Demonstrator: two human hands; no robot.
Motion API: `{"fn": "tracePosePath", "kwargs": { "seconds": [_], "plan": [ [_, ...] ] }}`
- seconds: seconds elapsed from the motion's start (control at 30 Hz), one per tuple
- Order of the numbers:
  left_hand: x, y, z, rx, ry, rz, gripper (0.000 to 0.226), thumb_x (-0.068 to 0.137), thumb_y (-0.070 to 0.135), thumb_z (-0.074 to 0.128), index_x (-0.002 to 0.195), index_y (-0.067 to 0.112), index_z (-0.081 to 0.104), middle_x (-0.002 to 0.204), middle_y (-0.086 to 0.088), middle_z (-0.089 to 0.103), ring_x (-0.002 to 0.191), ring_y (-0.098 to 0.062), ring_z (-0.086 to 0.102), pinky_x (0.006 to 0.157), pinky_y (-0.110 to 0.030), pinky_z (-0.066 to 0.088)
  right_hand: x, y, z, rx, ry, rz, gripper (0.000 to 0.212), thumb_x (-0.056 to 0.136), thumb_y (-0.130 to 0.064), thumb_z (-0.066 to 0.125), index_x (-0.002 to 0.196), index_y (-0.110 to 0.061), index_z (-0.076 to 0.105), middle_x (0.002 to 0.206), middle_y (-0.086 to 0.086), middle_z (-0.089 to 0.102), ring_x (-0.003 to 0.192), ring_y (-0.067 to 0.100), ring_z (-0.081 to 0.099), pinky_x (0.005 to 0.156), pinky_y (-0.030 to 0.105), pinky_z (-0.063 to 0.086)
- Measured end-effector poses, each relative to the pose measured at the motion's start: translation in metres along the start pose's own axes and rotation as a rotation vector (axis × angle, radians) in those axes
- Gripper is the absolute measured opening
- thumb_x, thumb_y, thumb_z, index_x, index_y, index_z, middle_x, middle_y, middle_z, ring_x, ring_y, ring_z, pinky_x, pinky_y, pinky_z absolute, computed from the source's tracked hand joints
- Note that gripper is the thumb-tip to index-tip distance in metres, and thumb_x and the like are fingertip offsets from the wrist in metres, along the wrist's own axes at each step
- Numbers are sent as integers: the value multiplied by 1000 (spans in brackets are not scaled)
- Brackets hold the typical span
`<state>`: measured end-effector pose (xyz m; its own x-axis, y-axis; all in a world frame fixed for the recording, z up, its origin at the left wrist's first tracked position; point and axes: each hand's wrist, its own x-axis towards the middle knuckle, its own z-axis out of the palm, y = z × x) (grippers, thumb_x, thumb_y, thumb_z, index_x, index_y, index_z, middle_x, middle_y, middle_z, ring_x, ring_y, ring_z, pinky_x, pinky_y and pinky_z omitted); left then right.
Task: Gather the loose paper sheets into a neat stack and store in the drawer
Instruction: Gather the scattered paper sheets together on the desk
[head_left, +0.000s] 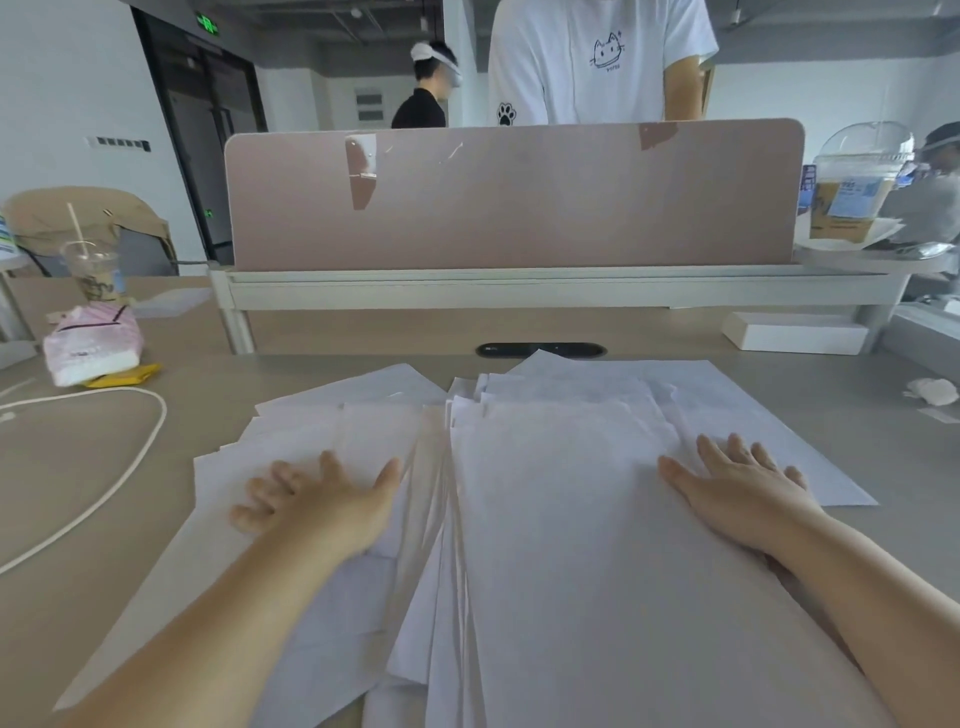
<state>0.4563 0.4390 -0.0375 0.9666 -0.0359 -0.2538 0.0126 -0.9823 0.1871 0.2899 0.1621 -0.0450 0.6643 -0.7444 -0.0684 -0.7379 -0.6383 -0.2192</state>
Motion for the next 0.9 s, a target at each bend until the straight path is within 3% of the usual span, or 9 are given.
{"fn": "tracePosePath", "kwargs": {
  "seconds": [0.23,0.3,0.37,0.43,0.53,0.73,0.77,0.83,0.9],
  "plan": [
    [-38,43,13,-285,-12,372,80,86,72,24,151,26,18,160,-9,17,146,-33,16,116,-45,17,-9,-7,4,-11,-39,-103,84,84,-73,18,153,-25,13,163,1,7,150,22,2,118,40,9],
    [-47,44,8,-479,-41,457,74,86,65,39,149,29,24,158,-4,24,142,-28,28,109,-38,27,-9,-8,6,65,8,-90,80,85,-70,22,145,-19,35,155,4,32,143,24,26,111,40,24],
    [-46,38,0,-550,70,498,65,86,58,45,144,33,32,151,-2,37,134,-25,39,103,-38,33,-7,-7,1,262,112,-2,65,86,-63,26,116,-14,56,130,11,55,116,31,49,94,40,38],
    [-36,28,-1,-342,208,461,62,87,61,37,143,35,31,151,-5,34,138,-27,32,109,-47,23,2,2,-3,307,209,119,62,88,-56,26,124,-12,53,137,17,48,124,34,43,101,44,35],
    [-20,16,10,-14,84,320,79,83,74,17,150,32,11,162,-10,5,148,-32,2,115,-55,4,10,17,-4,62,66,230,70,90,-57,18,149,-21,26,162,12,12,149,31,4,116,49,8],
    [-31,42,17,-279,30,398,80,83,73,25,150,30,18,159,-8,16,145,-32,13,116,-49,14,2,9,1,76,59,109,67,87,-61,23,143,-26,35,157,10,26,145,29,20,112,43,19],
    [-36,45,17,-365,19,431,79,84,71,32,150,31,16,160,-8,13,146,-32,14,116,-48,16,0,9,1,138,106,93,64,86,-60,29,136,-24,45,147,10,41,137,29,34,107,42,28],
    [-43,46,19,-439,58,501,79,84,65,43,150,33,14,161,-7,3,147,-32,13,117,-48,18,-1,9,-6,519,253,126,43,83,-49,46,107,-17,62,100,9,63,93,32,58,80,36,44],
    [-49,44,20,-336,178,579,76,86,61,44,150,32,14,161,-8,-2,148,-31,4,119,-47,11,-3,9,-22,1110,299,247,23,78,-36,56,84,-15,59,68,7,49,57,30,44,62,31,39]
  ]
}}
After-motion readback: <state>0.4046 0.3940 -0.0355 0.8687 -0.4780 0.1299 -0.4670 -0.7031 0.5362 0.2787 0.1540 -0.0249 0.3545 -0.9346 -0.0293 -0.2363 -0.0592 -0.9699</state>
